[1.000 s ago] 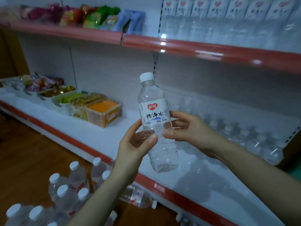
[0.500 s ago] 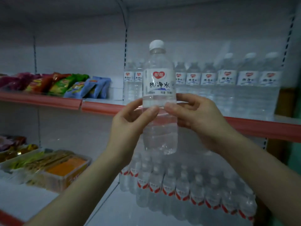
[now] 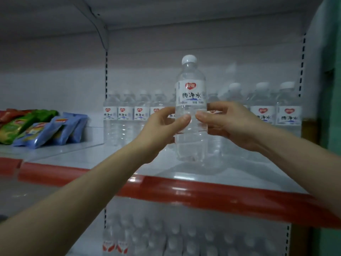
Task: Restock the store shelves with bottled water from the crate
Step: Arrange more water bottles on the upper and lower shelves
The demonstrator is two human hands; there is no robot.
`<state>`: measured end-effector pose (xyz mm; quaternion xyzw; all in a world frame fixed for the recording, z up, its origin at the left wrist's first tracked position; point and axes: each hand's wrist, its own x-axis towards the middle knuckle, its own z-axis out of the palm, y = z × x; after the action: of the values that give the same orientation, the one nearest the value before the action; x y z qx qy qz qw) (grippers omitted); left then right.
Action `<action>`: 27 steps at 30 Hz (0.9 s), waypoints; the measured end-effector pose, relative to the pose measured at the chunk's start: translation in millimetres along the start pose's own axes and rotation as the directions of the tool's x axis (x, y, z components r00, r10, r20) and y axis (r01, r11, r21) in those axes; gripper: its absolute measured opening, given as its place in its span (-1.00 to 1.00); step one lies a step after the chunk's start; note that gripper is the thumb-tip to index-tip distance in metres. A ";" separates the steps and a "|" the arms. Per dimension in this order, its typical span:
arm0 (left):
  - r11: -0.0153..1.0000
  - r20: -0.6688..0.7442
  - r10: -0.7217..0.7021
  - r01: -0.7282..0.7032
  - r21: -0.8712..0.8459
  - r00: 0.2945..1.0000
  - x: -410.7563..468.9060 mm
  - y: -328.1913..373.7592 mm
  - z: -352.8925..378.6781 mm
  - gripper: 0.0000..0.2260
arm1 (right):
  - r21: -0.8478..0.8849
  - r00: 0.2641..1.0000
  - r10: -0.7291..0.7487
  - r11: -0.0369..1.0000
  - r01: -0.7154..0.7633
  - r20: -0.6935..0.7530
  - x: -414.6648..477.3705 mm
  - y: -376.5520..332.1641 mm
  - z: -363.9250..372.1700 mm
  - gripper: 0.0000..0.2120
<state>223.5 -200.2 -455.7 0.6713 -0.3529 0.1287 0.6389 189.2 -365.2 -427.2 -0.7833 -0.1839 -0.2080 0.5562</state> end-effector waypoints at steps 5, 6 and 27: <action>0.989 0.115 -0.100 0.087 0.119 0.988 46.1 -15.7 14.0 -0.69 | -0.242 0.999 0.047 0.969 -0.047 -0.008 26.4 17.5 -25.5 -0.74; 0.985 0.133 -0.132 0.115 0.127 0.982 52.6 -20.1 17.8 -0.66 | -0.263 0.998 0.056 0.963 -0.059 -0.016 30.0 21.6 -29.9 -0.76; 0.919 0.183 -0.260 0.185 0.348 0.948 83.4 -58.0 44.2 -0.50 | -0.637 0.984 0.134 0.750 -0.178 -0.117 33.3 71.4 -42.1 -0.73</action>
<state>308.1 -271.7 -454.7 0.8138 -0.3181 0.0344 0.4851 249.4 -425.7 -453.8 -0.9320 -0.0176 -0.2363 0.2742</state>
